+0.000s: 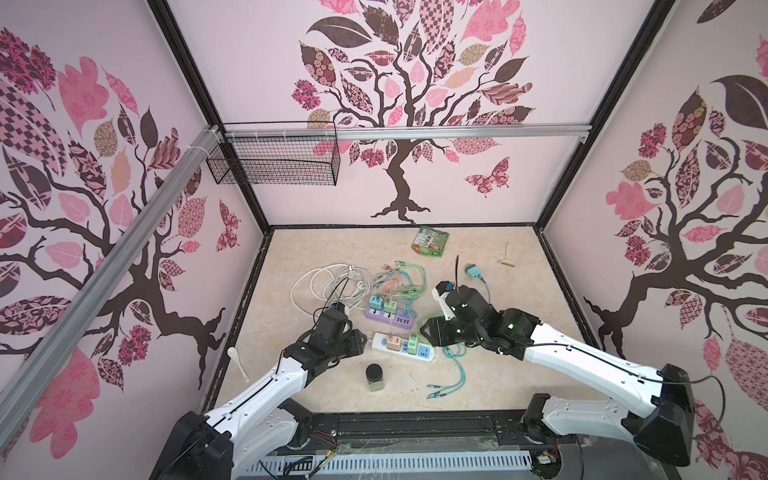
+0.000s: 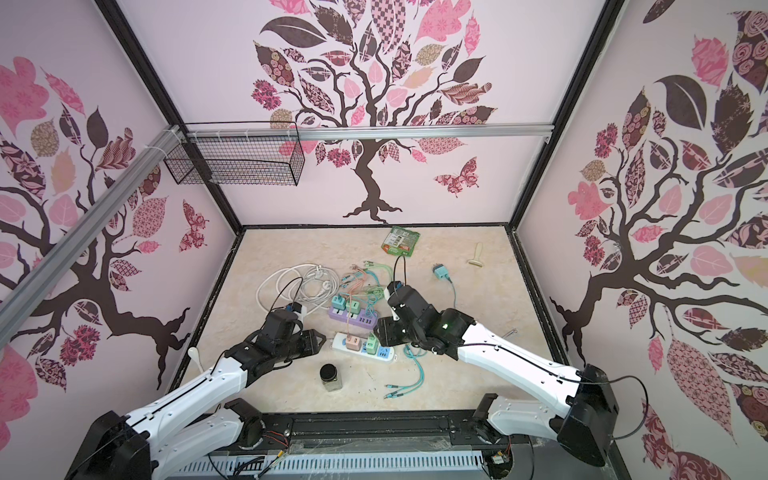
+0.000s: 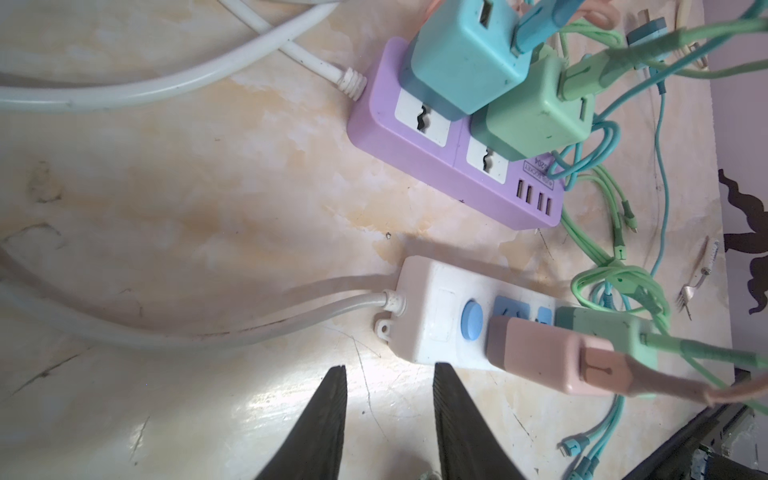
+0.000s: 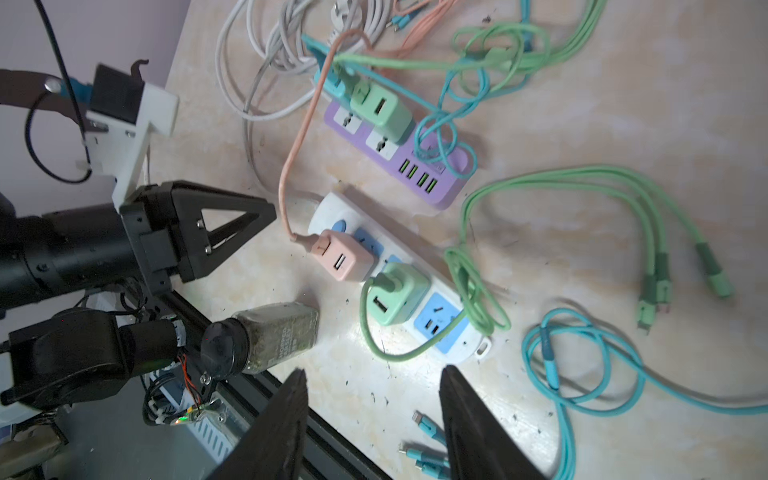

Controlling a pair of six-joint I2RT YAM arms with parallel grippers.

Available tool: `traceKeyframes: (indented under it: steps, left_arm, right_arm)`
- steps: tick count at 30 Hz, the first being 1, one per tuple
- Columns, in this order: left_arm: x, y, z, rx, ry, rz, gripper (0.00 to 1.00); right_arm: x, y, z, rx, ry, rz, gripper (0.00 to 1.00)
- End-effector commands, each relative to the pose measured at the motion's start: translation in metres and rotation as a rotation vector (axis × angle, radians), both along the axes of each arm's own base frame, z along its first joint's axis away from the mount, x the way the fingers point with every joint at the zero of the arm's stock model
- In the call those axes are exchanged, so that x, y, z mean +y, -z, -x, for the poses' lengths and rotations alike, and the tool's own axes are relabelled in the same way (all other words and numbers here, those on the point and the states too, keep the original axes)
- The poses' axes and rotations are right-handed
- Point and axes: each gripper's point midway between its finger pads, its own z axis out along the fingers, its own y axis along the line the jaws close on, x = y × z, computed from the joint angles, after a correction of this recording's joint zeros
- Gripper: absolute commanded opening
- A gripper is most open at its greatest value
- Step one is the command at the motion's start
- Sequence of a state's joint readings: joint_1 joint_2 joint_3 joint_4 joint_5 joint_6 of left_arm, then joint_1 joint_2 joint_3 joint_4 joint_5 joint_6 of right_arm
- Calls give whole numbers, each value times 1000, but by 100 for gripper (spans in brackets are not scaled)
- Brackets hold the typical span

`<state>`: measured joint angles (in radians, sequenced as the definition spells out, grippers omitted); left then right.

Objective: Insert the plug

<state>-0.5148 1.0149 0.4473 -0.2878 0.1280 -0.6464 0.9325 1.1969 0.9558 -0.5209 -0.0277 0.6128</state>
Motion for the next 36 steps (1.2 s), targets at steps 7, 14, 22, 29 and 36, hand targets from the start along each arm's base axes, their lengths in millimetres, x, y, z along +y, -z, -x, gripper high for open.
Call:
traceKeyframes:
  steps: [7,14,22,29,36]
  left_arm:
    - [-16,-13,-23,-48,26,43,36]
    - [-21,-8,-24,-31,47,47,36]
    - [-22,-9,-24,-29,54,49,36]
    - [-22,-7,-25,-26,56,45,36]
    - [-23,-4,-26,-20,56,44,35]
  right_arm:
    - [14,37,0,48,142,123,50]
    - [28,52,-6,70,161,120,47]
    - [17,47,-6,36,241,168,57]
    - [23,35,11,1,216,193,54]
    - [47,43,29,23,195,169,52]
